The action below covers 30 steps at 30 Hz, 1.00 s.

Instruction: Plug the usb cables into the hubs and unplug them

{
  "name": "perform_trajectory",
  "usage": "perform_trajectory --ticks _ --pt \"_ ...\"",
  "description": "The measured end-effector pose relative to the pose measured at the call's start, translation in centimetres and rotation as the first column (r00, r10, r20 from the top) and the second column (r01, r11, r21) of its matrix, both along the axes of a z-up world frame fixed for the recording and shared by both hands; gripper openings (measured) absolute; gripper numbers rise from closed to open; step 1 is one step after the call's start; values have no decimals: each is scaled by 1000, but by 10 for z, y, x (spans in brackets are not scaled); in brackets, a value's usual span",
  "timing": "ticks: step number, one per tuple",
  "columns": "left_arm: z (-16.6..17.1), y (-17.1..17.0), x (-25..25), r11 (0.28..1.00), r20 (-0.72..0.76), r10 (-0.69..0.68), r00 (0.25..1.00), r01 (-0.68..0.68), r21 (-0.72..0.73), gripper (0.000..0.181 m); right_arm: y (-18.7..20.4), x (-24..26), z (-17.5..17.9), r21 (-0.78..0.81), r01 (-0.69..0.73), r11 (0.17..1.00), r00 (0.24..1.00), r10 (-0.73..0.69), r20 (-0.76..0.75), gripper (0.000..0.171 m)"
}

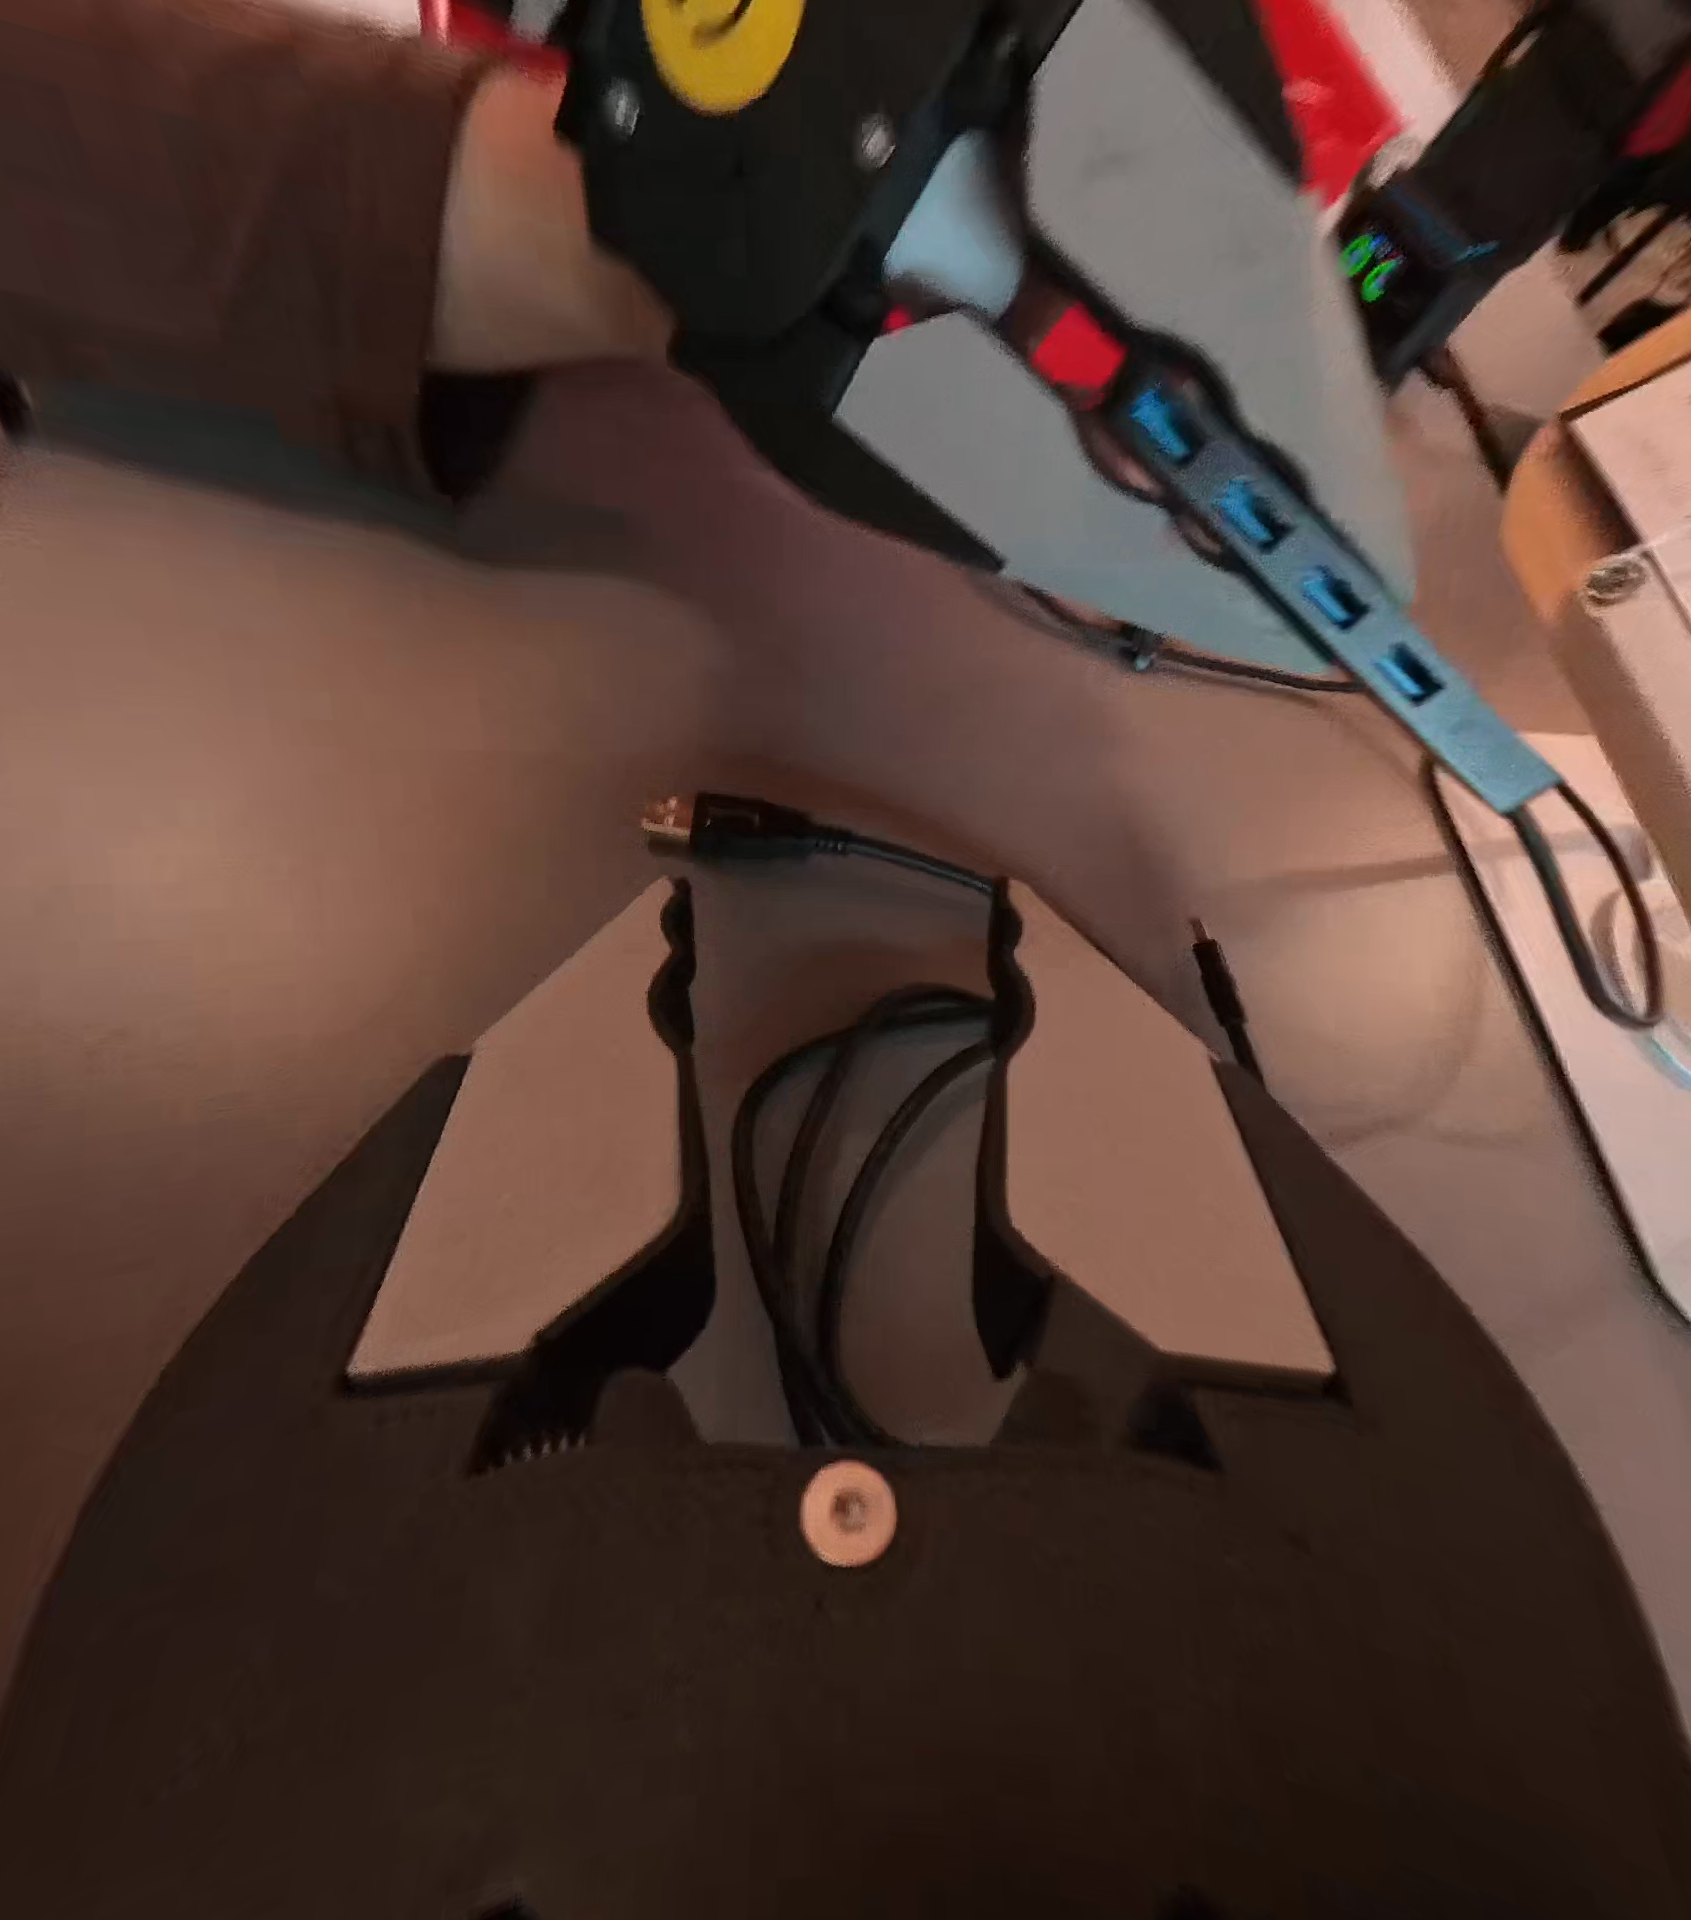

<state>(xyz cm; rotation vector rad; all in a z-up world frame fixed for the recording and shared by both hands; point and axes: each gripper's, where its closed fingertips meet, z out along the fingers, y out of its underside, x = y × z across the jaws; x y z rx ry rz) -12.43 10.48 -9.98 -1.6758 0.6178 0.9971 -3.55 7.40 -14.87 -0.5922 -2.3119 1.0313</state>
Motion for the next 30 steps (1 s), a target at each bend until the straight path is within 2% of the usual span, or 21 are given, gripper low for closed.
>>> perform_trajectory --ticks 4,6,11,15,16,24,27,30 --pt "11 -5 -7 999 -18 32 999 -32 39 8 -19 7 -10 212 -159 964 986 143 91 41" --pt "20 -8 -10 996 -20 47 999 -45 76 8 -26 8 -15 285 -247 926 965 207 163 41" --pt "36 -17 -26 980 17 126 992 -127 153 9 -35 -7 -28 310 -367 877 913 275 301 35" --pt "44 -25 -37 964 32 191 981 -194 184 8 -34 -16 -53 358 -407 840 896 292 334 32" --pt "46 -28 -40 959 46 203 978 -208 192 8 -35 -18 -56 351 -400 847 899 290 328 27" --pt "49 -33 -51 945 109 231 967 -250 210 9 -42 -22 -54 275 -381 883 910 305 280 34" --pt "50 -36 -53 942 101 245 964 -261 212 8 -40 -22 -55 267 -420 868 874 307 378 39" --pt "52 -39 -57 934 130 252 959 -276 225 8 -41 -19 -50 188 -468 864 803 326 500 36"
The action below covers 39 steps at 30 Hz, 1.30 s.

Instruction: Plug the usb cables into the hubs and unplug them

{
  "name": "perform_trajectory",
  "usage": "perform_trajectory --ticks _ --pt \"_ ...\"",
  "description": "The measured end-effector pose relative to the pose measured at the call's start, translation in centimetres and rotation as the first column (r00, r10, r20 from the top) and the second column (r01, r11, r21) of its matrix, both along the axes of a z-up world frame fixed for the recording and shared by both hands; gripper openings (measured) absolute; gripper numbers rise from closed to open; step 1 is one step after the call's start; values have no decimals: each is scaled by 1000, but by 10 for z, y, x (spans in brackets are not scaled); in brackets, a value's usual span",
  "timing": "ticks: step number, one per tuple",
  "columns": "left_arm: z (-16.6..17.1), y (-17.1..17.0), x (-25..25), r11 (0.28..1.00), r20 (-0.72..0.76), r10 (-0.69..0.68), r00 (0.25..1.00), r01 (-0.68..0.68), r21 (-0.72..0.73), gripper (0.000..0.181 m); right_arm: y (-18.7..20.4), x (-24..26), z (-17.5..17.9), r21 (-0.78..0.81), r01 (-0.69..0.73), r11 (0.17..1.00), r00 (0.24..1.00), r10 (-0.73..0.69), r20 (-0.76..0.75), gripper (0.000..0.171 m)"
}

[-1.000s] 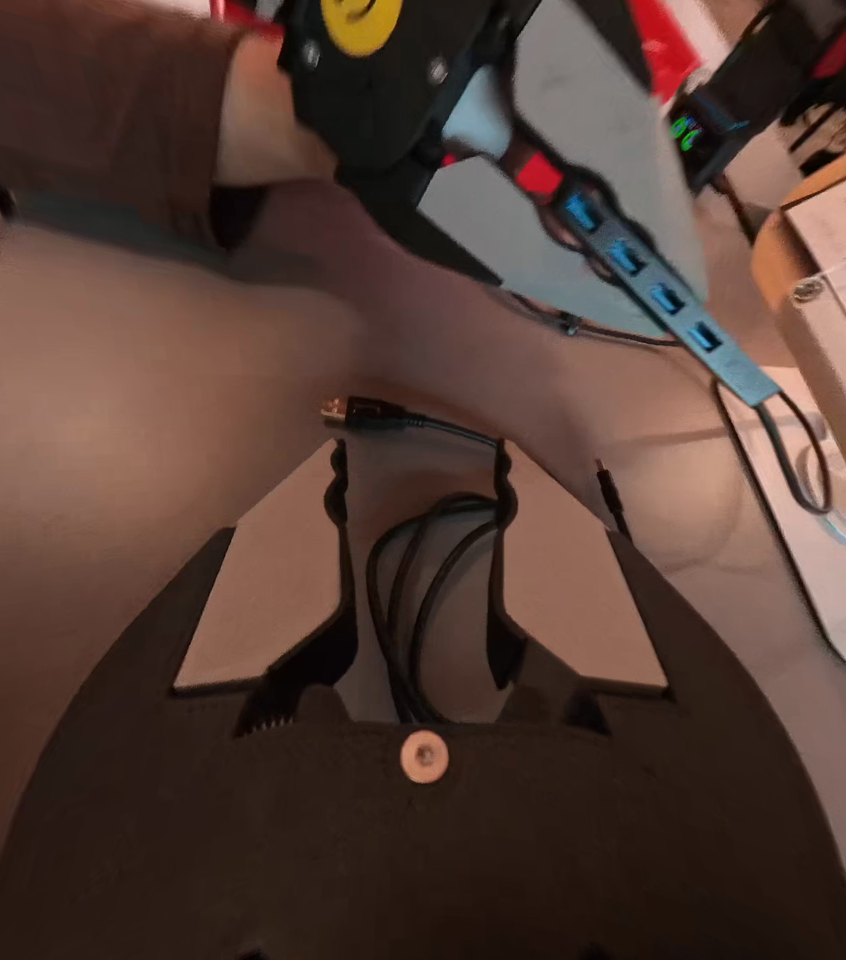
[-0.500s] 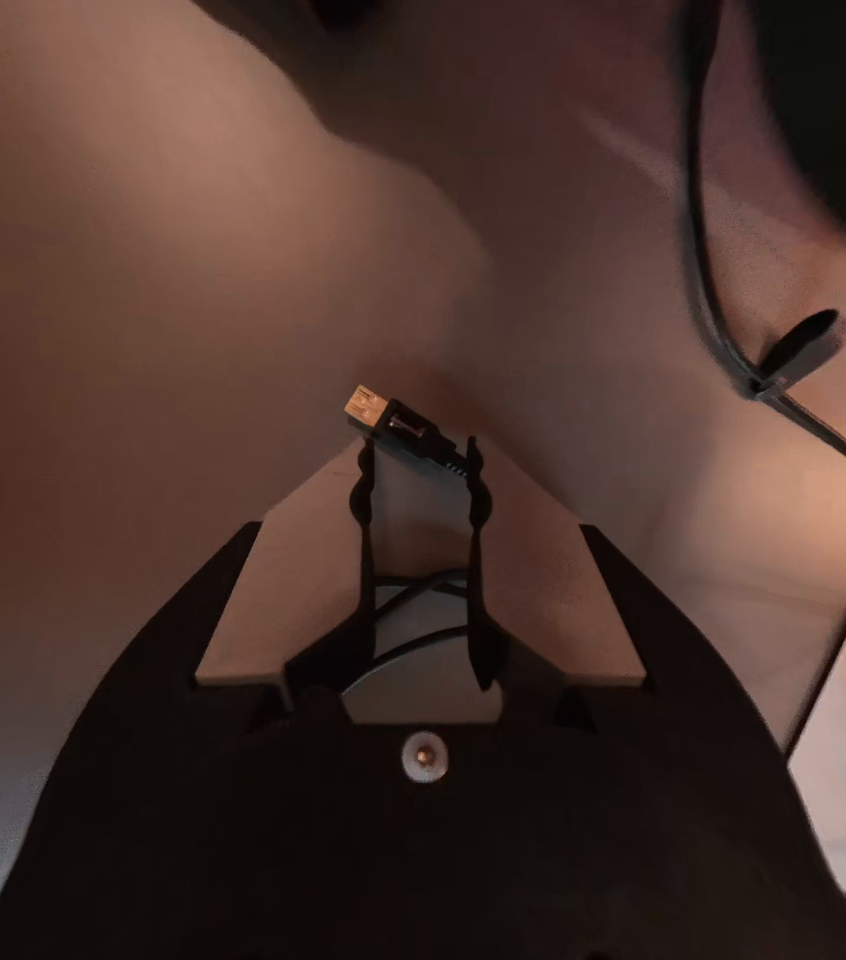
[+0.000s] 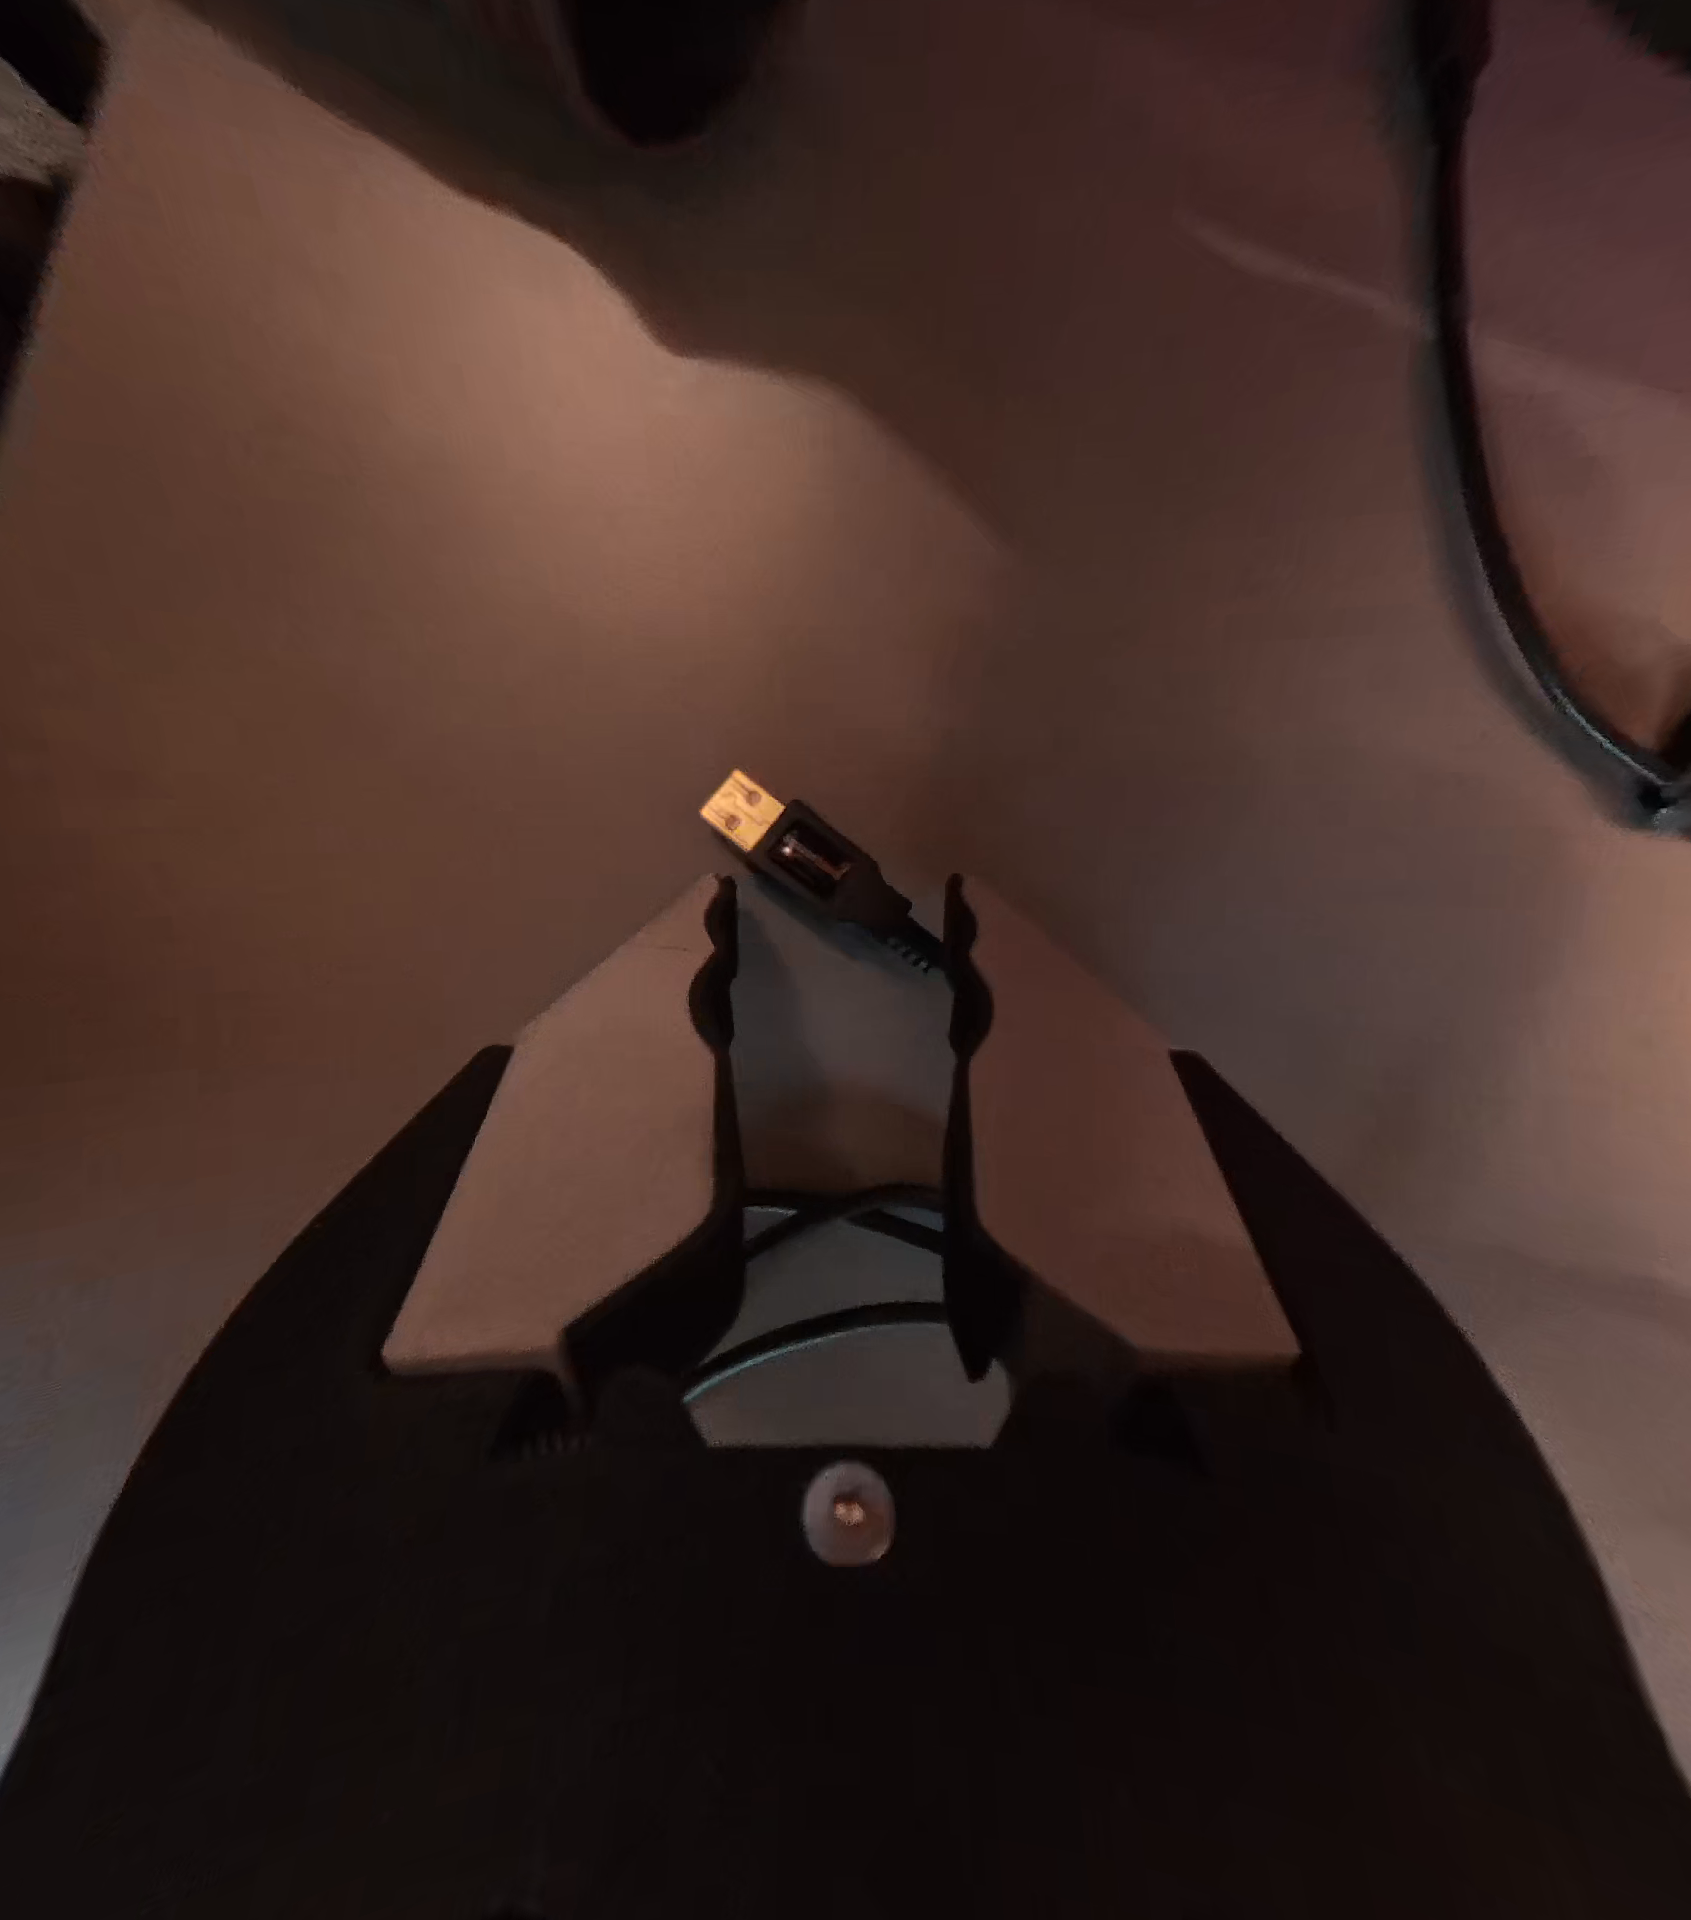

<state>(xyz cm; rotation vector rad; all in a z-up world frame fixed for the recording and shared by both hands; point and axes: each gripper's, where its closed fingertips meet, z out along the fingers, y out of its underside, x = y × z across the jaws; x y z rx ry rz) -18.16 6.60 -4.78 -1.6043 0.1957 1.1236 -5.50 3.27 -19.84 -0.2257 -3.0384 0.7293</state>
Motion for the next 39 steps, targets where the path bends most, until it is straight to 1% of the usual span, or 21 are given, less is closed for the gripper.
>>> perform_trajectory --ticks 3,7,11,13,16,18,20,23,26,28,31,33,35,39 --pt "0 -4 -7 1000 28 24 999 -24 14 8 -1 -1 7 -35 -13 999 996 16 88 37" --pt "0 -7 -14 998 44 61 997 -62 18 8 0 -6 -3 -32 -32 999 992 35 124 34" --pt "-1 -8 -15 998 33 68 997 -69 8 8 -11 1 -4 -117 -47 992 985 66 157 24" --pt "-1 -8 -14 998 34 64 997 -65 8 9 -12 3 -4 -145 -32 989 986 55 159 20" --pt "-1 -8 -14 998 33 60 998 -60 5 8 -10 12 -3 -136 12 991 981 15 192 17" --pt "-1 -7 -13 999 33 53 998 -53 3 8 -9 14 2 -154 73 985 980 -42 194 17" --pt "-3 -4 -9 1000 29 28 999 -27 -12 8 -10 10 13 -230 130 964 986 -100 136 17" --pt "-9 2 -4 999 10 10 1000 -9 -51 8 -1 -7 33 -338 243 909 967 -254 12 16" --pt "-19 6 -4 996 1 14 1000 -14 -92 8 24 -28 52 -396 364 843 893 -436 -107 16" --pt "-26 10 -3 991 -16 8 1000 -10 -132 8 50 -43 64 -424 475 771 798 -580 -161 16" --pt "-43 20 5 975 -60 -32 998 18 -223 8 80 -51 76 -510 582 634 670 -729 -141 16" --pt "-57 27 12 957 -85 -73 994 45 -287 8 97 -55 76 -528 628 572 608 -784 -127 16" --pt "-70 33 19 934 -111 -113 987 67 -350 8 110 -59 72 -524 663 535 561 -818 -126 16" --pt "-85 38 24 907 -135 -136 981 69 -415 8 117 -62 65 -507 700 503 527 -843 -108 17"
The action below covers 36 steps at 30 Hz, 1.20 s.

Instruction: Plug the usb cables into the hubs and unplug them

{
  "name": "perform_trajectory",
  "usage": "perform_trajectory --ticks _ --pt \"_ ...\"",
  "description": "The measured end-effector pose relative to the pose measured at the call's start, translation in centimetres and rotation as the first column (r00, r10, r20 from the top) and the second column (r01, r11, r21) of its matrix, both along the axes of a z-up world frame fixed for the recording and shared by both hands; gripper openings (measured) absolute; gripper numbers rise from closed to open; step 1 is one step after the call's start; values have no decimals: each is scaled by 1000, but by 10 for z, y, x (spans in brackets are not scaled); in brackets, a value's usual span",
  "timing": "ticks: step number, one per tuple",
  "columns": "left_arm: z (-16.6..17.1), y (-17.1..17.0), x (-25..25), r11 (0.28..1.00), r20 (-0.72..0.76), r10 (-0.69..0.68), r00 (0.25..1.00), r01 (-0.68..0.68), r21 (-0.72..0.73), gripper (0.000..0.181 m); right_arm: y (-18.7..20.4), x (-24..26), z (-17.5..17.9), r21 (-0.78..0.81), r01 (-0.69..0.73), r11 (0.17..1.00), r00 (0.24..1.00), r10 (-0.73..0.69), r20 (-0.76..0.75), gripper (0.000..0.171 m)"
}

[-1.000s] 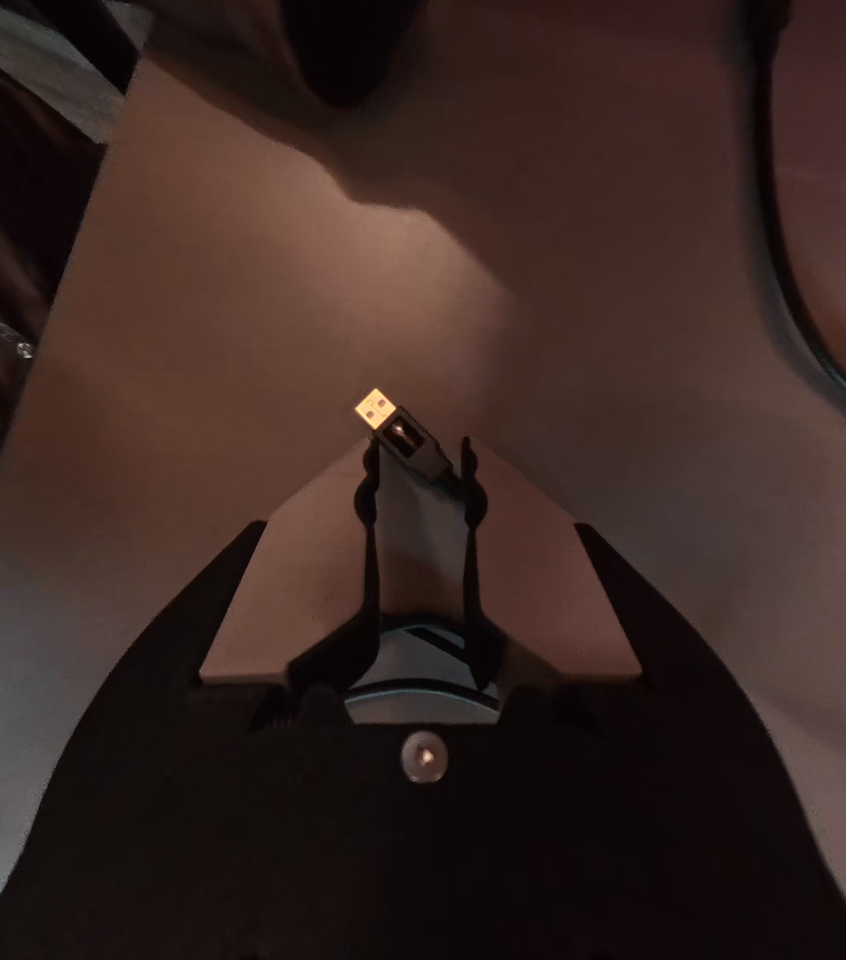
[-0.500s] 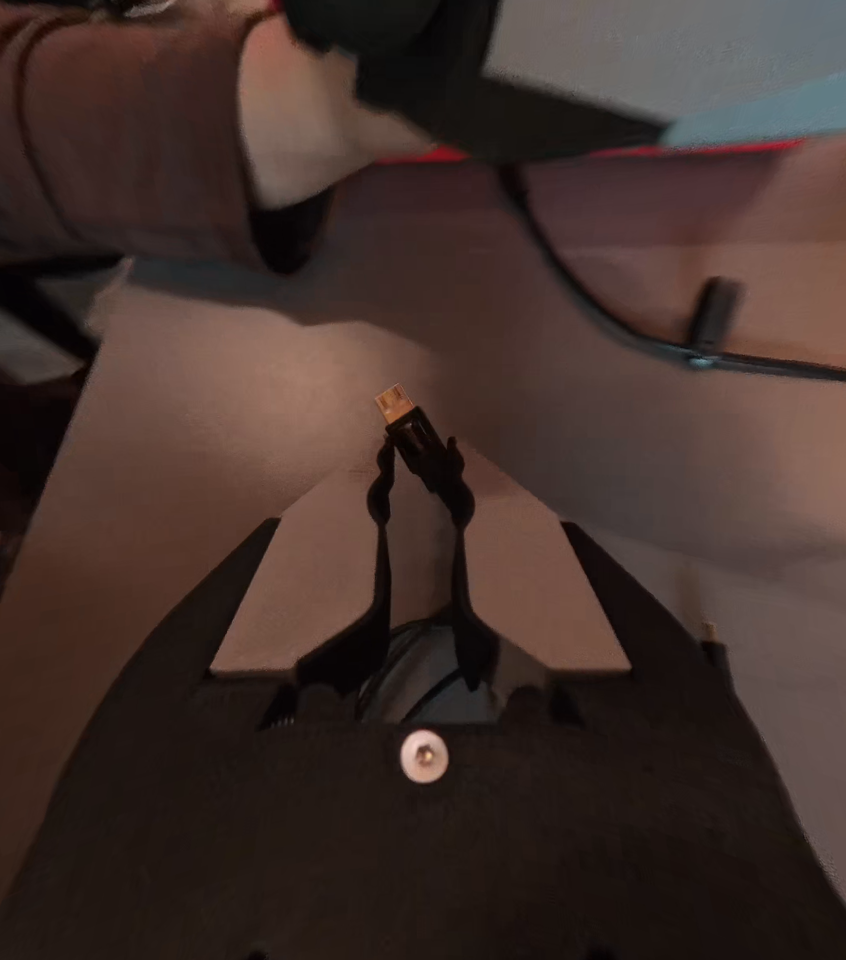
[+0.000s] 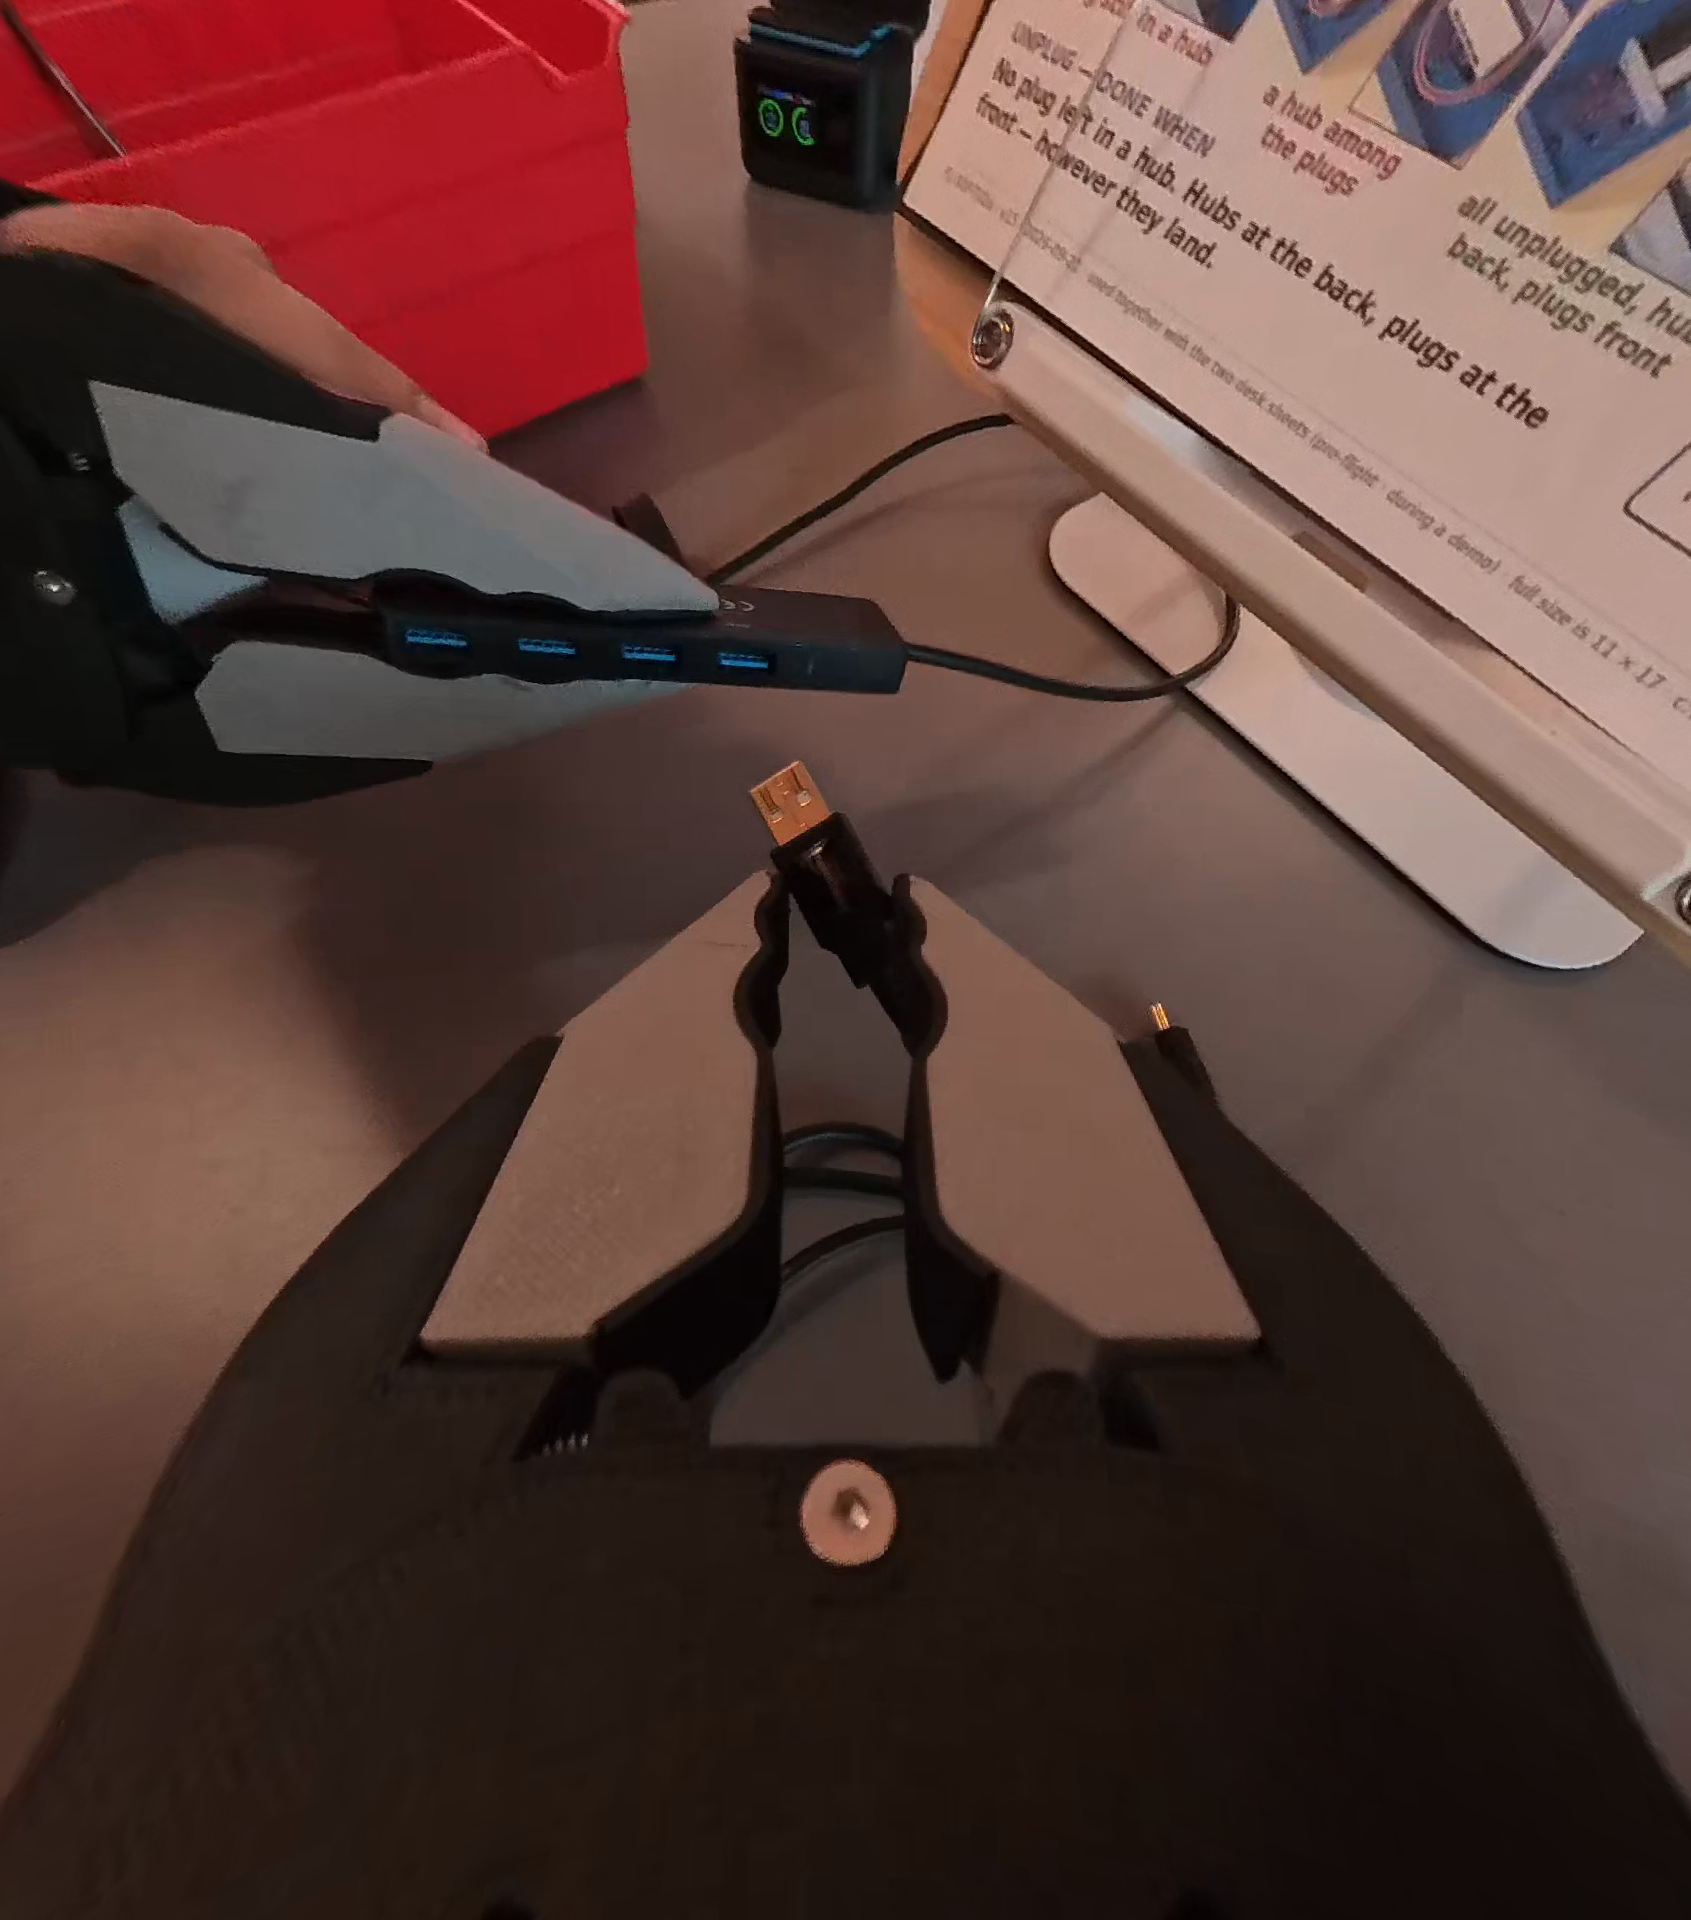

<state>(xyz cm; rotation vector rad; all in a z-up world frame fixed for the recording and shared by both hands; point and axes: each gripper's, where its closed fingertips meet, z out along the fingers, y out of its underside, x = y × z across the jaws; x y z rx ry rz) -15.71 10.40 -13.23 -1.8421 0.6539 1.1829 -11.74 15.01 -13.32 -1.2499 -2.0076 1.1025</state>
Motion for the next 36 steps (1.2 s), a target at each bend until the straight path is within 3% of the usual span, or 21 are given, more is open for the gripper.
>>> perform_trajectory --ticks 7,11,16,22,28,36 --pt "-15 9 7 992 -188 -8 982 -17 -128 8 0 -4 -19 32 8 999 999 -10 54 17" --pt "-17 14 9 991 -214 -4 977 -25 -135 8 -5 -2 -19 -22 -22 1000 997 23 68 17" --pt "-3 10 2 997 -171 45 984 -55 -52 8 -32 15 13 -234 -308 922 951 295 -88 16" --pt "14 -1 -6 997 -124 64 990 -60 40 8 -28 31 45 -438 -446 781 895 377 -239 15" --pt "21 0 2 996 -96 24 995 -16 84 8 -26 33 49 -466 -459 756 888 382 -254 16" --pt "19 4 10 997 -98 -12 995 19 70 8 -27 20 34 -408 -358 840 933 313 -176 16"
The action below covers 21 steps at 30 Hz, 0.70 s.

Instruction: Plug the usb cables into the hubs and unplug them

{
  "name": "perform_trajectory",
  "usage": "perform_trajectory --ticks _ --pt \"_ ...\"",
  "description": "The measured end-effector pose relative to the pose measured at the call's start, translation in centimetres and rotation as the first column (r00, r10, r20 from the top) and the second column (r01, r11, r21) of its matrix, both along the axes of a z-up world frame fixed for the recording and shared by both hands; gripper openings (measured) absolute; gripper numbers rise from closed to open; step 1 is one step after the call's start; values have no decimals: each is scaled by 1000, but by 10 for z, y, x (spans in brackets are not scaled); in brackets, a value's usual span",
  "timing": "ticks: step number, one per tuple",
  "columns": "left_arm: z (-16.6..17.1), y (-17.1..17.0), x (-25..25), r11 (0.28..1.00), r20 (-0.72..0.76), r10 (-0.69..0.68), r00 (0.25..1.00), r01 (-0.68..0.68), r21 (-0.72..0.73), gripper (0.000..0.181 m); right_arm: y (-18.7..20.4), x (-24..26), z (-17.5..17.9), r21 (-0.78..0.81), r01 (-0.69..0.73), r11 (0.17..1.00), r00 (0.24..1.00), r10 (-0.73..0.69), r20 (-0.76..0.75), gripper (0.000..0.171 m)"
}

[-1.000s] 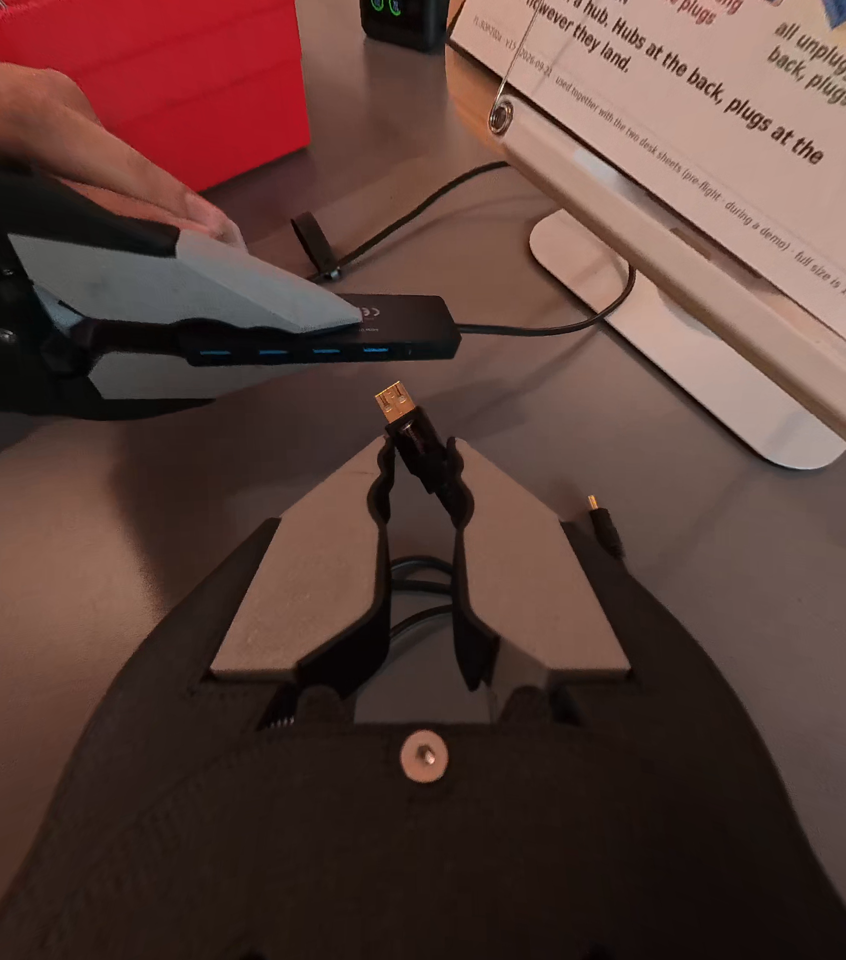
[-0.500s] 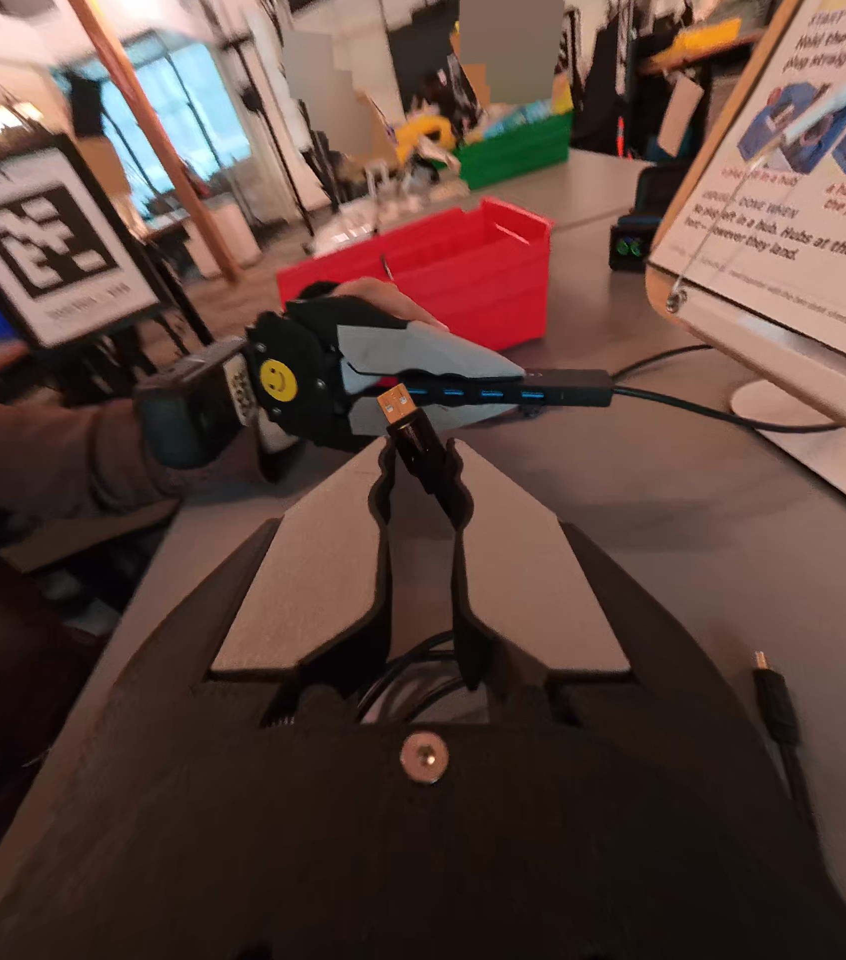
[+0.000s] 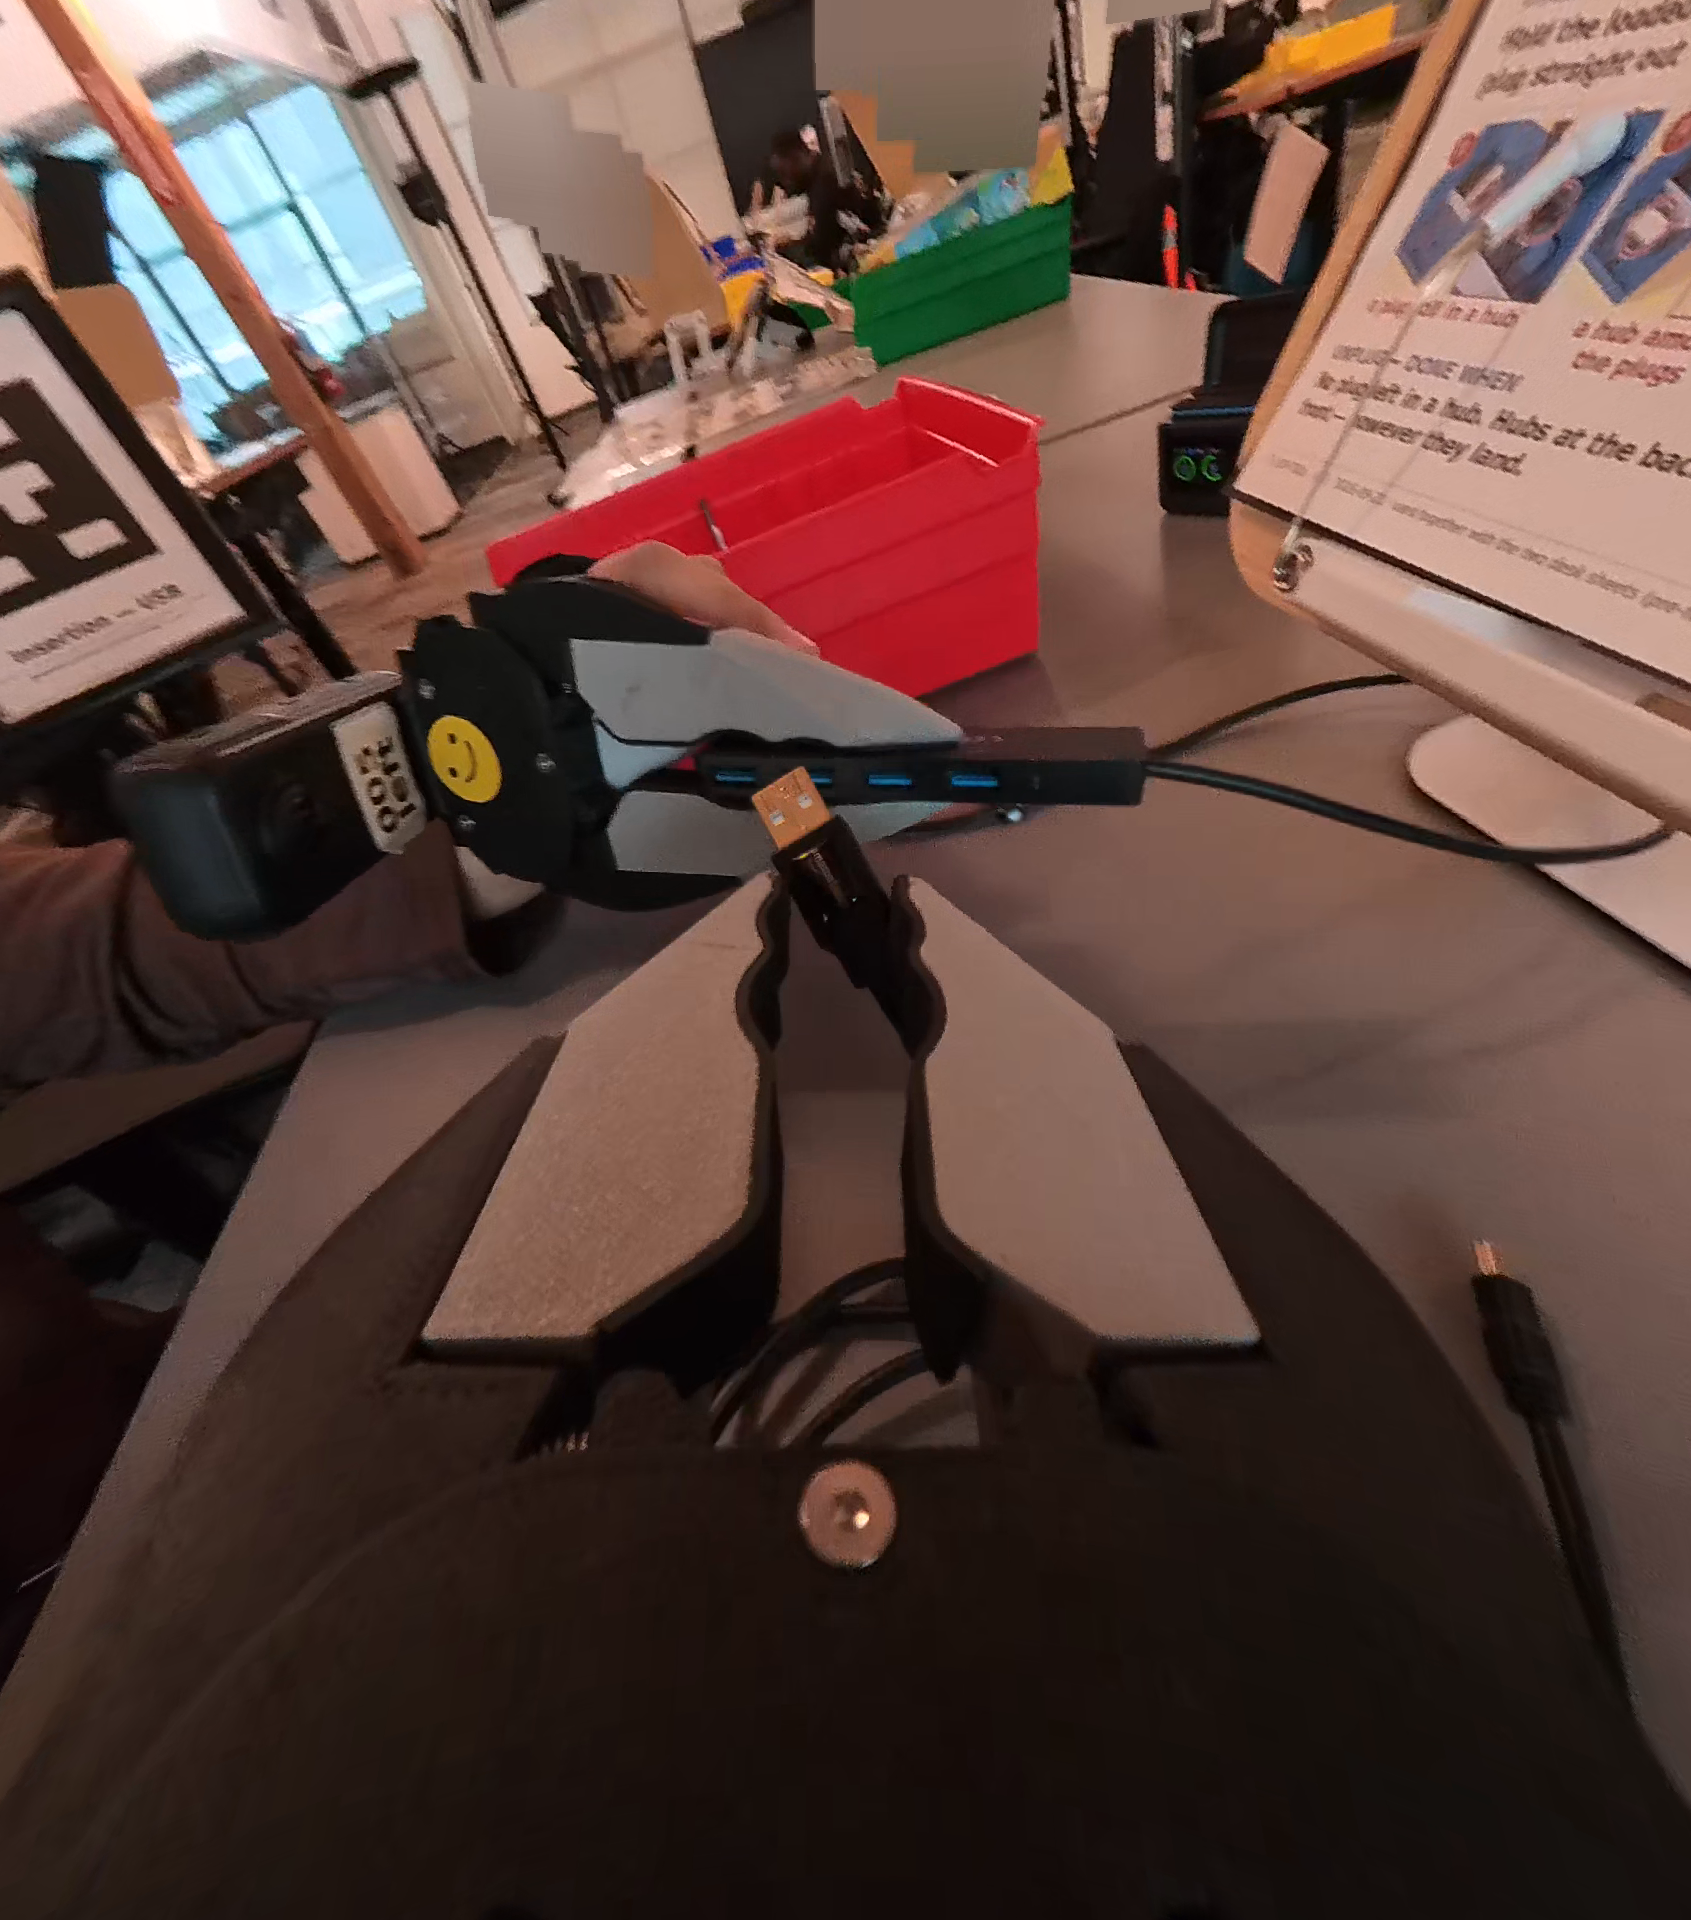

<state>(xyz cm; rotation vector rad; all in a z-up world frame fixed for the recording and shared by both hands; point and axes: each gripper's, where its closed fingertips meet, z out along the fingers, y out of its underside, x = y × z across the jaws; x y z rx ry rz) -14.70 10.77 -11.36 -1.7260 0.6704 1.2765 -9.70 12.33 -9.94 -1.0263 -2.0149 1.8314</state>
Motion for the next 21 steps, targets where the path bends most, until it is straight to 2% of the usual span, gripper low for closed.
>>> perform_trajectory --ticks 5,10,15,21 --pt "-7 4 5 1000 -1 -13 1000 13 -28 8 16 -18 -25 186 197 962 975 -213 68 16" --pt "-15 9 8 997 -38 -14 999 11 -79 8 18 -22 -35 309 270 912 950 -304 69 16" --pt "-24 14 9 987 -169 4 986 -32 -160 8 23 -23 -44 400 310 862 924 -373 88 16" --pt "-27 20 13 978 -249 16 968 -68 -199 8 28 -22 -50 431 328 840 903 -413 117 16"
